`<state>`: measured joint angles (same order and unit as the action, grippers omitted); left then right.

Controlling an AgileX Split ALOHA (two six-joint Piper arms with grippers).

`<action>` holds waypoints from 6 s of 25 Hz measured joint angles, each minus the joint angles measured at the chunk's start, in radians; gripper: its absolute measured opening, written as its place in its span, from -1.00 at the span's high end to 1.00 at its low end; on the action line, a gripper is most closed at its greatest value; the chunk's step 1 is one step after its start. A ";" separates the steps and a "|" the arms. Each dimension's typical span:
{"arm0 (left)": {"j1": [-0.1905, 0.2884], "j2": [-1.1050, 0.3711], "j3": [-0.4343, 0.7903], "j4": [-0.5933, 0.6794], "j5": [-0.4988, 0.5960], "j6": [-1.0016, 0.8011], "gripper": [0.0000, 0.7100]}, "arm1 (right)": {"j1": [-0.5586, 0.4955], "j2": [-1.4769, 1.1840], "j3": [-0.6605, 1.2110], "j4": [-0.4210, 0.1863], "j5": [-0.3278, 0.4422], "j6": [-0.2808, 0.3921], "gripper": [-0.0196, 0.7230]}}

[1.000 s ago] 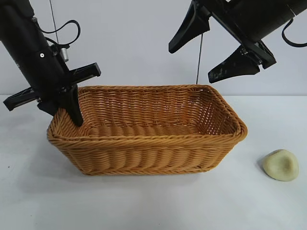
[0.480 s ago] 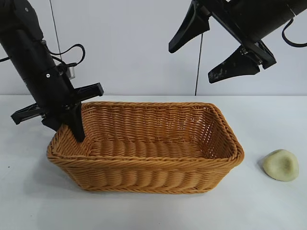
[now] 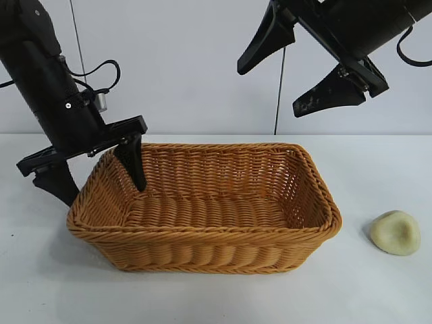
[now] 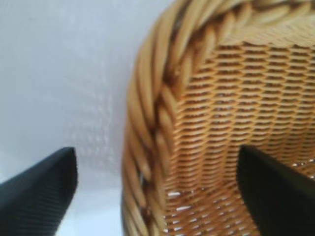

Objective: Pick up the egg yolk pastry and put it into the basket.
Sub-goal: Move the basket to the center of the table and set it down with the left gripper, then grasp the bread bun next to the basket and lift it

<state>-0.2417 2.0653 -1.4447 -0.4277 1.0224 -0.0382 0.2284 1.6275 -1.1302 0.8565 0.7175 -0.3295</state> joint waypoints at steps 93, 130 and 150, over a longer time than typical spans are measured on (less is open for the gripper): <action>0.201 -2.072 0.942 0.381 0.049 0.011 -0.95 | 0.000 0.000 0.000 -0.619 0.057 0.316 -0.81; 0.201 -2.072 0.942 0.381 0.048 0.011 -0.95 | -0.154 0.372 -0.003 -0.842 0.066 0.495 -0.81; 0.201 -2.072 0.942 0.381 0.047 0.011 -0.95 | -0.154 0.312 -0.029 -0.868 0.170 0.454 0.55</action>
<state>-0.0406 -0.0066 -0.5031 -0.0464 1.0696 -0.0276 0.0742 1.9397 -1.1597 -0.0114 0.8874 0.1248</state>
